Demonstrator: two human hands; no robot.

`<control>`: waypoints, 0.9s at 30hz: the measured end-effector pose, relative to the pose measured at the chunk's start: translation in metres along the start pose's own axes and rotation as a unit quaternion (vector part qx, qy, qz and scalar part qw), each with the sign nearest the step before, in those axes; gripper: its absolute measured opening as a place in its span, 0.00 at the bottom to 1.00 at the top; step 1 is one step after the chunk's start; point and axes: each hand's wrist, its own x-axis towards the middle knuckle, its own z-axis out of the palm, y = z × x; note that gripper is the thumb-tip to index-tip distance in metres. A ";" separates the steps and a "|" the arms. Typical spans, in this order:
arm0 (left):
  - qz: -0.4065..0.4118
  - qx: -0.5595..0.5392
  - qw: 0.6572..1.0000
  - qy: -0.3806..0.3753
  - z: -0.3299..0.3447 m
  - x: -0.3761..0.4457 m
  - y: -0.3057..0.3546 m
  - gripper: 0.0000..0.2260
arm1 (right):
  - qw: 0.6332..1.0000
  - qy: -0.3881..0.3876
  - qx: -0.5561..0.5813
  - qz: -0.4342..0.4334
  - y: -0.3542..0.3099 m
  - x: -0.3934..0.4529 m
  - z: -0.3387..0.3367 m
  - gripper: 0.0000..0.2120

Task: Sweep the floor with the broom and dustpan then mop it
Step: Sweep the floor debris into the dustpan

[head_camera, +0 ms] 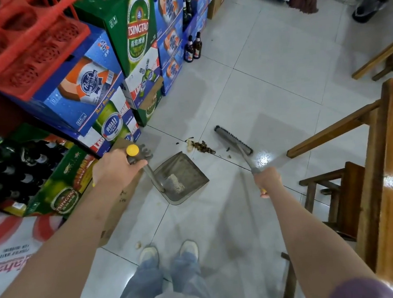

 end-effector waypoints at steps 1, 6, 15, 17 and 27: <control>0.001 -0.001 1.000 -0.001 0.000 0.000 0.000 0.20 | 1.000 -0.005 0.003 0.002 0.000 -0.001 0.001 0.18; 0.017 -0.015 1.000 0.005 -0.001 -0.003 -0.003 0.19 | 1.000 -0.027 -0.010 0.004 0.002 -0.026 0.021 0.12; 0.039 -0.022 0.999 0.004 -0.004 -0.002 -0.002 0.19 | 0.999 -0.036 -0.001 0.007 0.010 -0.070 0.072 0.07; 0.048 -0.022 0.999 0.012 -0.004 0.000 -0.002 0.19 | 0.999 -0.024 0.025 0.009 0.013 -0.072 0.079 0.08; 0.025 -0.044 0.999 0.008 -0.006 0.024 0.002 0.22 | 0.996 0.039 0.077 0.019 -0.009 -0.052 0.079 0.16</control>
